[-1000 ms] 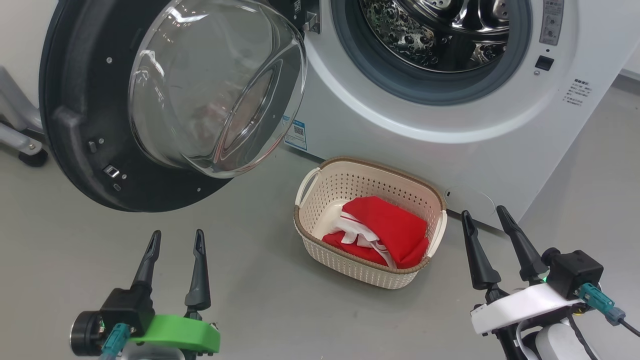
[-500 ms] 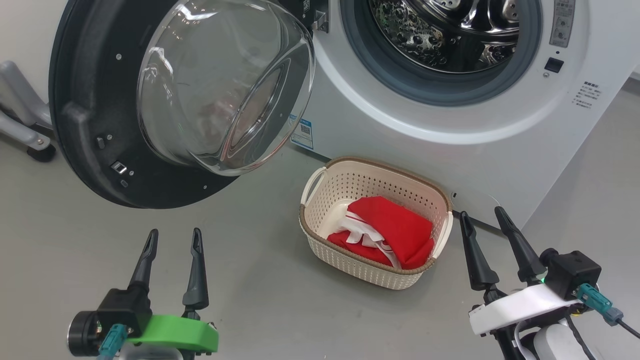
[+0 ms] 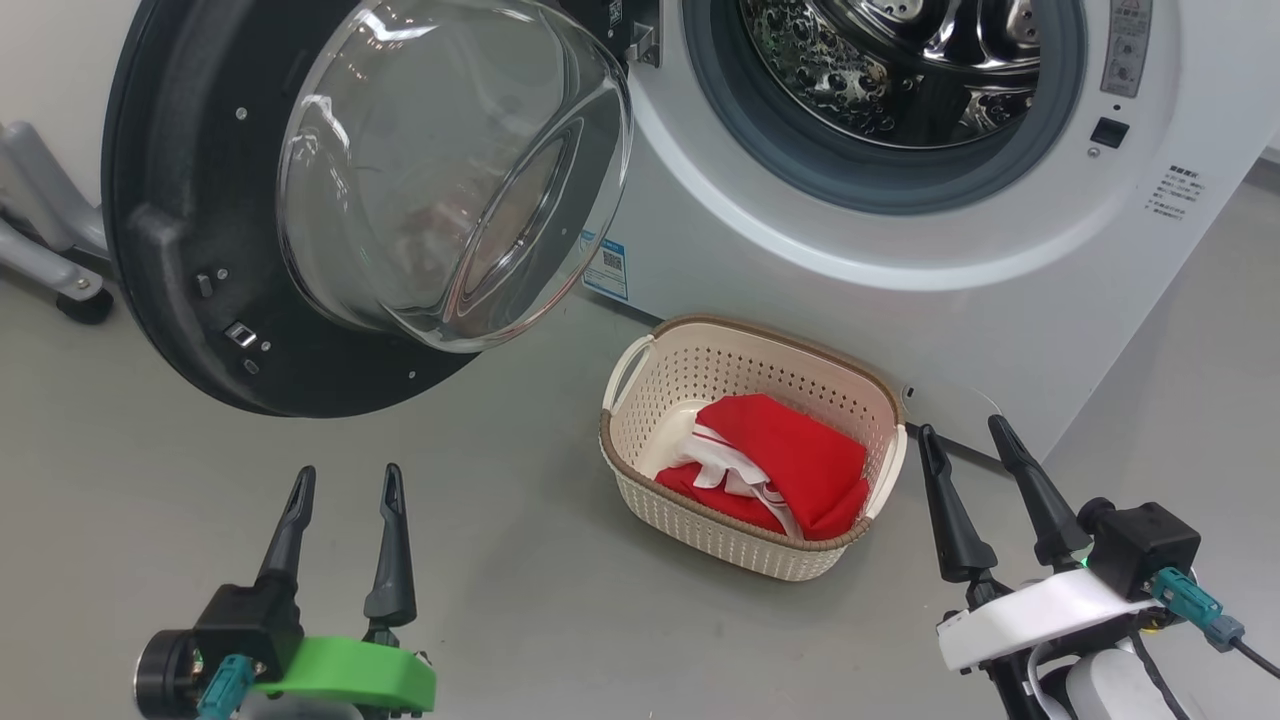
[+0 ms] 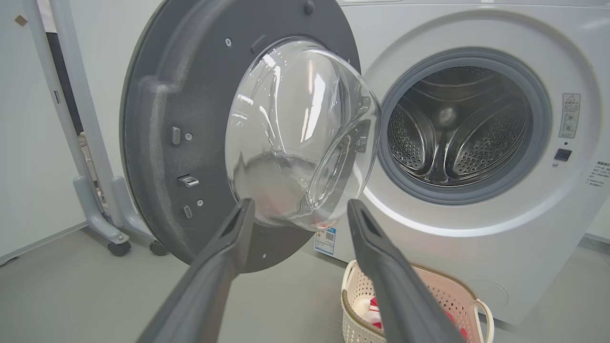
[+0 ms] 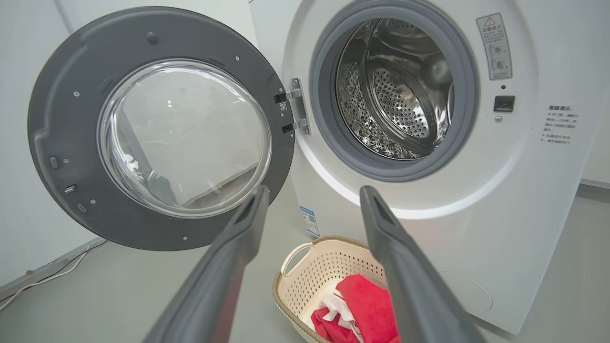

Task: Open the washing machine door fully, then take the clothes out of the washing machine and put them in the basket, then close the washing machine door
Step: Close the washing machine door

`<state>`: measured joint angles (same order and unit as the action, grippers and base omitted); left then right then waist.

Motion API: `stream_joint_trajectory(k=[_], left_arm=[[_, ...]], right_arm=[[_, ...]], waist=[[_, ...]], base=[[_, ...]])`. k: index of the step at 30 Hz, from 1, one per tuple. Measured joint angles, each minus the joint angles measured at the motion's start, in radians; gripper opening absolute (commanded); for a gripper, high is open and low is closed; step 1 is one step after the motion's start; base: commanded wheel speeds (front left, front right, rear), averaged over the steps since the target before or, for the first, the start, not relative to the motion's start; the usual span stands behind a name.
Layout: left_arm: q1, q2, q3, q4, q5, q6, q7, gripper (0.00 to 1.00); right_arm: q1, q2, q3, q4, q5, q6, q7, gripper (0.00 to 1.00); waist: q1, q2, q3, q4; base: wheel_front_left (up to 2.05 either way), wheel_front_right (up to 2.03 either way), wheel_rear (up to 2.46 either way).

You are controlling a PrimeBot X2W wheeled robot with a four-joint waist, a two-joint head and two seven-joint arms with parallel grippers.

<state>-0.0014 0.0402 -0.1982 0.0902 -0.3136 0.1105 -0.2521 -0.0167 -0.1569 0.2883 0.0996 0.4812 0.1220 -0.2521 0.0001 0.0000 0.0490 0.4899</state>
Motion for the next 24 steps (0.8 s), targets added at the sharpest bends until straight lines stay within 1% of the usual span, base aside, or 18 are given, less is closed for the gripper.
stream_joint_trajectory(k=[24], left_arm=[[0.003, 0.0, 0.003, -0.005, 0.008, 0.0, 0.0, 1.0]], right_arm=[[0.0, 0.004, 0.001, 0.004, 0.0, 0.0, 0.0, 1.0]], waist=[[0.0, 0.0, -0.004, -0.003]], base=[[0.0, 0.0, 0.0]])
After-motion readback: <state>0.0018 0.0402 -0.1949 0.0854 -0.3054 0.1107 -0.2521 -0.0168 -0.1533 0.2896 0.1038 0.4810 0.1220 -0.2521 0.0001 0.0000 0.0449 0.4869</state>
